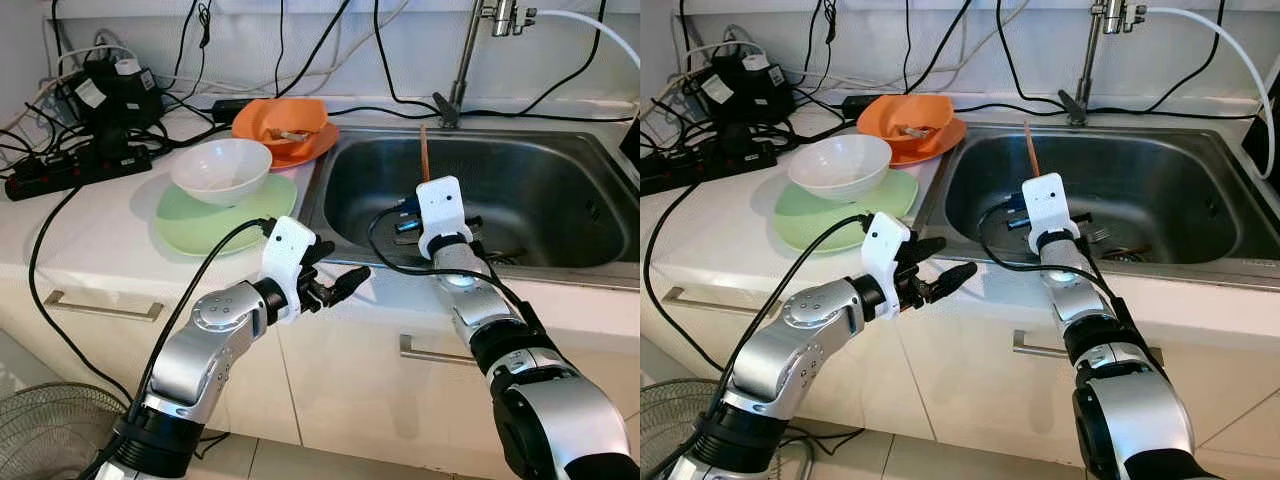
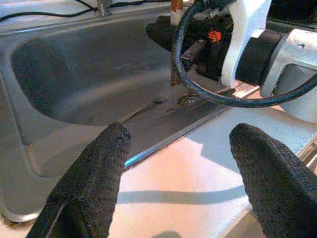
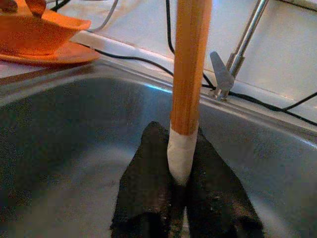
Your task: Kitchen organization
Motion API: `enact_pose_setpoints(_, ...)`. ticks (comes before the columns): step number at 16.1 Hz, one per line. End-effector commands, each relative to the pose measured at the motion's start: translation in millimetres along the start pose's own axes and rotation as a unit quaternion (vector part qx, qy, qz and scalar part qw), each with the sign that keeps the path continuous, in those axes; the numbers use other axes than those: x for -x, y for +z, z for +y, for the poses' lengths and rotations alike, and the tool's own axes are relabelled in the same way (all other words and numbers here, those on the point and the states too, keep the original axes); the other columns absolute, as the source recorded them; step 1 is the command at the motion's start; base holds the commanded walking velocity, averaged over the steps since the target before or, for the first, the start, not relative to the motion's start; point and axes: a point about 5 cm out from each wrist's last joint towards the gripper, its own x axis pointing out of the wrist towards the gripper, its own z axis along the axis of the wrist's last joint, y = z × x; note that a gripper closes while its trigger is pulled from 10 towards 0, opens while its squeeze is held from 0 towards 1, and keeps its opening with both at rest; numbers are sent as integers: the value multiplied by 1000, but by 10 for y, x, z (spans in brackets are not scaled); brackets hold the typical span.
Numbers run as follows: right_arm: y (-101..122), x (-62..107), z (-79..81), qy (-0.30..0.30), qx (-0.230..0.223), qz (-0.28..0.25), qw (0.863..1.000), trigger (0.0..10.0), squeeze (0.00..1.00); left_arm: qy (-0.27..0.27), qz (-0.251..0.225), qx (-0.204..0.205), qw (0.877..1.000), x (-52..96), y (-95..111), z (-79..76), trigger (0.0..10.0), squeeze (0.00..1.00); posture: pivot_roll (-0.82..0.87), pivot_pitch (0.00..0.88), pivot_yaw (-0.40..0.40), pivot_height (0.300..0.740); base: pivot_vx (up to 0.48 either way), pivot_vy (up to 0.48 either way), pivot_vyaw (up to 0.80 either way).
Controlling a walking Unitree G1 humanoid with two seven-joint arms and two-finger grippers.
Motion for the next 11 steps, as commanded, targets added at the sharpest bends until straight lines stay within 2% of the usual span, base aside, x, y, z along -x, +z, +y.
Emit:
enact_pose_setpoints(1,33,-16,17,2,-13,-4,1000,10000,1000,-1,4,-10,1000,10,20,0,10000,0,96,0,84,740,0,0,0)
enact_pose_setpoints(9,13,-10,-1,-1,-13,-2,1000,10000,1000,-1,7,-13,1000,-10,18,-16,10000,0,97,0,80,740,0,0,0)
enact_pose_setpoints(10,19,-13,-1,-1,-9,-3,1000,10000,16,2,7,-13,1000,-12,21,-12,10000,0,98,0,80,740,0,0,0)
enact_pose_setpoints(11,42,-21,-2,-3,-9,-8,1000,10000,0,9,5,-14,1000,-9,29,7,10000,0,102,0,78,740,0,0,0)
